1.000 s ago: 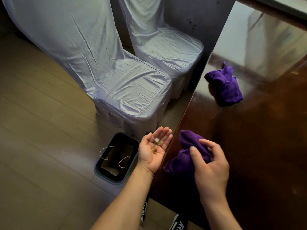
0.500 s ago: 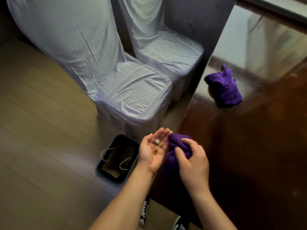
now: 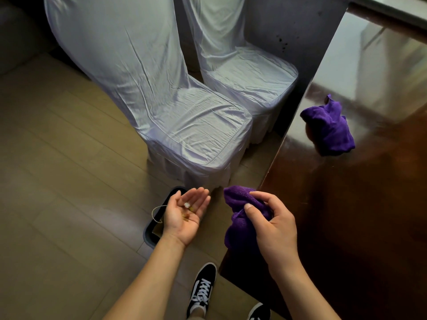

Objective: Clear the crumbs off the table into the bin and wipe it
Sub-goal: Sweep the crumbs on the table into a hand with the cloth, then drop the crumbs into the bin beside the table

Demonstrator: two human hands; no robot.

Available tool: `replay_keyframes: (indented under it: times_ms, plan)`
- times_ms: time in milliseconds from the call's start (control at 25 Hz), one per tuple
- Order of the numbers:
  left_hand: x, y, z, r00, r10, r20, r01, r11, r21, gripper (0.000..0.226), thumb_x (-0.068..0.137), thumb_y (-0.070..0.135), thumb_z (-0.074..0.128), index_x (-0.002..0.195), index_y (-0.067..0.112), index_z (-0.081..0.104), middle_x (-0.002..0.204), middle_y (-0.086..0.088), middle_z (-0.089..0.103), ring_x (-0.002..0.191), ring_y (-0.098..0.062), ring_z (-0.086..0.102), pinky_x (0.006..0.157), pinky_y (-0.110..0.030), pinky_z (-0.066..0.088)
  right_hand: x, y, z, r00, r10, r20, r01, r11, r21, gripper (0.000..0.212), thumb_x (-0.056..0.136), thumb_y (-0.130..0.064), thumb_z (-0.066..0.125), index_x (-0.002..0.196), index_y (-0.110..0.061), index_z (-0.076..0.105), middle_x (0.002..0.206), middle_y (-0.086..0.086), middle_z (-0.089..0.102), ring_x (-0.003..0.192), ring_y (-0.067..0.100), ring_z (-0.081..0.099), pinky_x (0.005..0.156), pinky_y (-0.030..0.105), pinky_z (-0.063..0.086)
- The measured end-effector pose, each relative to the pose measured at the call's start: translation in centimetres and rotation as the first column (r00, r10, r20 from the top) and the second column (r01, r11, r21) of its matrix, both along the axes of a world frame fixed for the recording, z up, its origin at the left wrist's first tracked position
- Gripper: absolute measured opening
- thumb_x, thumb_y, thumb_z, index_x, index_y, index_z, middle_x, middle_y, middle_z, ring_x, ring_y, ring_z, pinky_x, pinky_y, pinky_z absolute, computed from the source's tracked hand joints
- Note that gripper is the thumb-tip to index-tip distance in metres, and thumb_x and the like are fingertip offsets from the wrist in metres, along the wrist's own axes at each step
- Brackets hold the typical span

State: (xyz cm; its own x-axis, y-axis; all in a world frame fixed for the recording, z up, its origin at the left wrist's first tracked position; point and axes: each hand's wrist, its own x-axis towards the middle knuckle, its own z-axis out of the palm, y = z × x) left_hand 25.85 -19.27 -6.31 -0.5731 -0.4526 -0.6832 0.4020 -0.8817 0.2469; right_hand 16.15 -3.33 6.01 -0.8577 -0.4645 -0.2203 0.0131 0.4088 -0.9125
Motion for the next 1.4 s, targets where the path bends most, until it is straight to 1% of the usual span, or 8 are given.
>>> replay_keyframes:
  times_ms: [200, 440, 640, 920, 1080, 1240, 1320, 1400]
  plan:
    - [3.0, -4.8, -1.8, 0.982, 0.08, 0.173, -0.062, 0.992, -0.107, 0.053, 0.095, 0.033, 0.043, 0.066, 0.0, 0.072, 0.083, -0.024, 0.073, 0.089, -0.037, 0.071, 0.073, -0.043, 0.06, 0.9, -0.8, 0.0, 1.0, 0.015, 0.018, -0.015, 1.0, -0.014, 0.026, 0.083, -0.018, 0.074, 0.101, -0.035, 0.07, 0.101, -0.012, 0.071, 0.097, 0.01, 0.066, 0.088, 0.05, 0.055]
    - [3.3, -7.0, -3.8, 0.911, 0.046, 0.409, 0.056, 0.97, -0.235, 0.051, 0.097, 0.036, 0.04, 0.08, -0.004, 0.067, 0.078, -0.022, 0.073, 0.085, -0.033, 0.071, 0.081, -0.04, 0.058, 0.4, -0.8, 0.2, 1.0, 0.003, 0.012, -0.003, 1.0, -0.025, 0.028, 0.083, -0.015, 0.074, 0.1, -0.037, 0.07, 0.101, -0.02, 0.07, 0.095, 0.008, 0.067, 0.087, 0.05, 0.057]
    - [3.3, -6.9, -5.9, 0.8, 0.031, 0.6, 0.223, 0.912, -0.344, 0.054, 0.097, 0.039, 0.037, 0.088, 0.0, 0.073, 0.094, -0.02, 0.074, 0.098, -0.026, 0.068, 0.092, -0.034, 0.051, 0.2, -0.8, 0.3, 1.0, -0.005, 0.007, 0.005, 1.0, -0.03, 0.031, 0.083, -0.016, 0.073, 0.099, -0.042, 0.068, 0.102, -0.022, 0.069, 0.095, 0.008, 0.067, 0.085, 0.05, 0.058]
    - [2.7, -6.8, -6.9, 0.716, -0.049, 0.697, 0.37, 0.873, -0.319, 0.047, 0.096, 0.041, 0.036, 0.101, 0.011, 0.072, 0.103, -0.006, 0.074, 0.112, -0.023, 0.06, 0.101, -0.039, 0.044, 0.0, -0.4, 0.2, 1.0, -0.027, 0.01, 0.027, 0.999, -0.023, 0.03, 0.083, -0.016, 0.072, 0.101, -0.04, 0.069, 0.103, -0.02, 0.07, 0.095, 0.009, 0.068, 0.085, 0.05, 0.059]
    - [2.6, -6.9, -7.0, 0.595, -0.003, 0.804, 0.544, 0.738, -0.4, 0.036, 0.097, 0.028, 0.04, 0.127, 0.015, 0.056, 0.097, 0.008, 0.072, 0.099, -0.003, 0.057, 0.072, -0.012, 0.042, -0.2, -0.3, 0.2, 0.998, -0.061, 0.026, 0.061, 0.998, -0.019, 0.03, 0.083, -0.015, 0.073, 0.1, -0.039, 0.069, 0.102, -0.02, 0.07, 0.094, 0.007, 0.068, 0.085, 0.049, 0.059]
    - [2.4, -6.9, -7.4, 0.541, 0.015, 0.841, 0.611, 0.68, -0.406, 0.037, 0.094, 0.008, 0.045, 0.129, 0.016, 0.054, 0.094, 0.012, 0.071, 0.105, -0.009, 0.06, 0.091, -0.025, 0.044, -0.1, -0.1, 0.1, 0.997, -0.07, 0.042, 0.071, 0.997, -0.01, 0.03, 0.082, -0.015, 0.074, 0.101, -0.037, 0.07, 0.101, -0.022, 0.07, 0.094, 0.005, 0.067, 0.086, 0.048, 0.059]
    - [2.1, -7.0, -7.3, 0.561, 0.003, 0.828, 0.574, 0.719, -0.391, 0.041, 0.09, 0.001, 0.047, 0.128, 0.015, 0.056, 0.098, 0.007, 0.071, 0.106, -0.012, 0.062, 0.095, -0.03, 0.047, -0.1, -0.1, 0.0, 0.996, -0.076, 0.04, 0.076, 0.997, -0.007, 0.029, 0.082, -0.014, 0.074, 0.101, -0.036, 0.07, 0.101, -0.021, 0.07, 0.095, 0.006, 0.067, 0.087, 0.049, 0.058]
    - [2.1, -7.1, -7.1, 0.653, 0.009, 0.757, 0.444, 0.806, -0.392, 0.035, 0.09, 0.007, 0.053, 0.124, 0.011, 0.059, 0.104, -0.003, 0.071, 0.107, -0.017, 0.063, 0.101, -0.036, 0.046, -0.1, 0.1, 0.1, 0.996, -0.082, 0.041, 0.083, 0.997, -0.007, 0.03, 0.083, -0.013, 0.073, 0.1, -0.037, 0.07, 0.1, -0.022, 0.07, 0.094, 0.006, 0.067, 0.087, 0.049, 0.058]
